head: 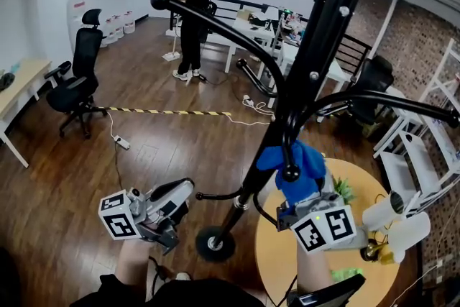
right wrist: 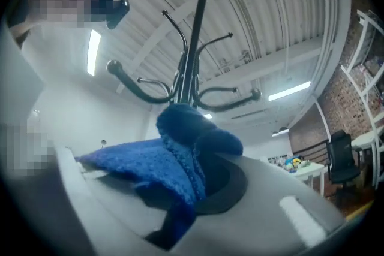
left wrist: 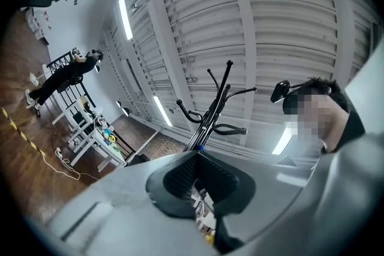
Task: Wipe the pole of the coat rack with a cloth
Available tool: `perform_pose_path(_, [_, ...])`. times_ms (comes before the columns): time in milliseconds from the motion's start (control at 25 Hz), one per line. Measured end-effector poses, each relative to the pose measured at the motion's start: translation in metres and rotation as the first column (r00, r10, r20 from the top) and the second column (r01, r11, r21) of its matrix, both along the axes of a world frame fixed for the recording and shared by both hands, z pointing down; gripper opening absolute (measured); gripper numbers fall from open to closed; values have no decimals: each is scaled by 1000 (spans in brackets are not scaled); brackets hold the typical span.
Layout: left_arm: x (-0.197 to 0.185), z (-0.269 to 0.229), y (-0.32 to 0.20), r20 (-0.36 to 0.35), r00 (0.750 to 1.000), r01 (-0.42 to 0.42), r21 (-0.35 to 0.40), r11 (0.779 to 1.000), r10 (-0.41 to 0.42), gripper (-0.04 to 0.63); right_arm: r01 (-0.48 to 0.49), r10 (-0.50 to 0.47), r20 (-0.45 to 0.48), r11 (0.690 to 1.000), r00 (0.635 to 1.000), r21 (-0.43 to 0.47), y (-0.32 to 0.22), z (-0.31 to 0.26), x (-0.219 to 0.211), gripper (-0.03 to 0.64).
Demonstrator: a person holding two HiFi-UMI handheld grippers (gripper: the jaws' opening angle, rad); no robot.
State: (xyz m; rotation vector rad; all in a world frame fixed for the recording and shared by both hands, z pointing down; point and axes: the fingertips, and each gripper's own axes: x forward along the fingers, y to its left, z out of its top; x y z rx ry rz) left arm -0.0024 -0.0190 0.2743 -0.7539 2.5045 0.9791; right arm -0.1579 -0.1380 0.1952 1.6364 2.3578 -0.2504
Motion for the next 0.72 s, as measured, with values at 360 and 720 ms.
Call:
perform_pose_path(360, [-25,6,-25,-27,997,-66,-2,998,66,3,85,10,-187,868,982,490,8,176,-4,22])
perform_pose_path(720, [-62,4,-59,-26,982,-188,0,982,188,3,125,20,-194,694,981,709,-42,226,13,23])
